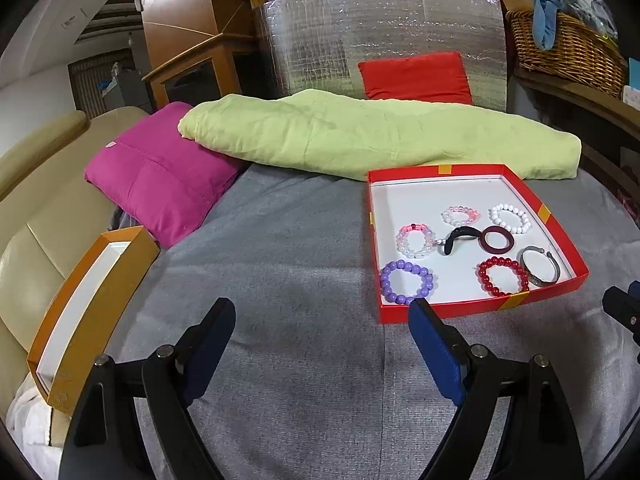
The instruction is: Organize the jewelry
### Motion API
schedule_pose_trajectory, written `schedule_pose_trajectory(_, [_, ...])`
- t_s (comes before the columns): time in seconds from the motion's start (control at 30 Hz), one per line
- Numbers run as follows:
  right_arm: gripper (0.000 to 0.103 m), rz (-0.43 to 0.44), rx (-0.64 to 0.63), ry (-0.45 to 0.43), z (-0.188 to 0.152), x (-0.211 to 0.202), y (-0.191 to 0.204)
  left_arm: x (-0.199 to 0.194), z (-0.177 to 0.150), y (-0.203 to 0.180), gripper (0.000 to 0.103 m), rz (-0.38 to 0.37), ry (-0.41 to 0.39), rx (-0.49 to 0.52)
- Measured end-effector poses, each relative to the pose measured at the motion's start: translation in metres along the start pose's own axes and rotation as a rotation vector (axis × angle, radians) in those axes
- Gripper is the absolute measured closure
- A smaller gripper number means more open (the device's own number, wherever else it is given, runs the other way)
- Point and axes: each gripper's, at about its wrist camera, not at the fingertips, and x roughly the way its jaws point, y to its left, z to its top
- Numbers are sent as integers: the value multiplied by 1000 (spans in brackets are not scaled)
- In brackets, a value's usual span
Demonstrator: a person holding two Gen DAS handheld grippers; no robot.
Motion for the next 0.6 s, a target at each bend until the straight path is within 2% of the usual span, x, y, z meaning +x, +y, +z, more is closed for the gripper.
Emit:
schedule_pose_trajectory(0.2, [28, 2, 32, 27, 0, 6, -1, -1, 0, -2, 15, -1, -2, 3])
schedule_pose_trajectory(0.6, [28, -5, 8, 39, -2, 10, 10, -1, -1, 0, 15, -6, -1, 2])
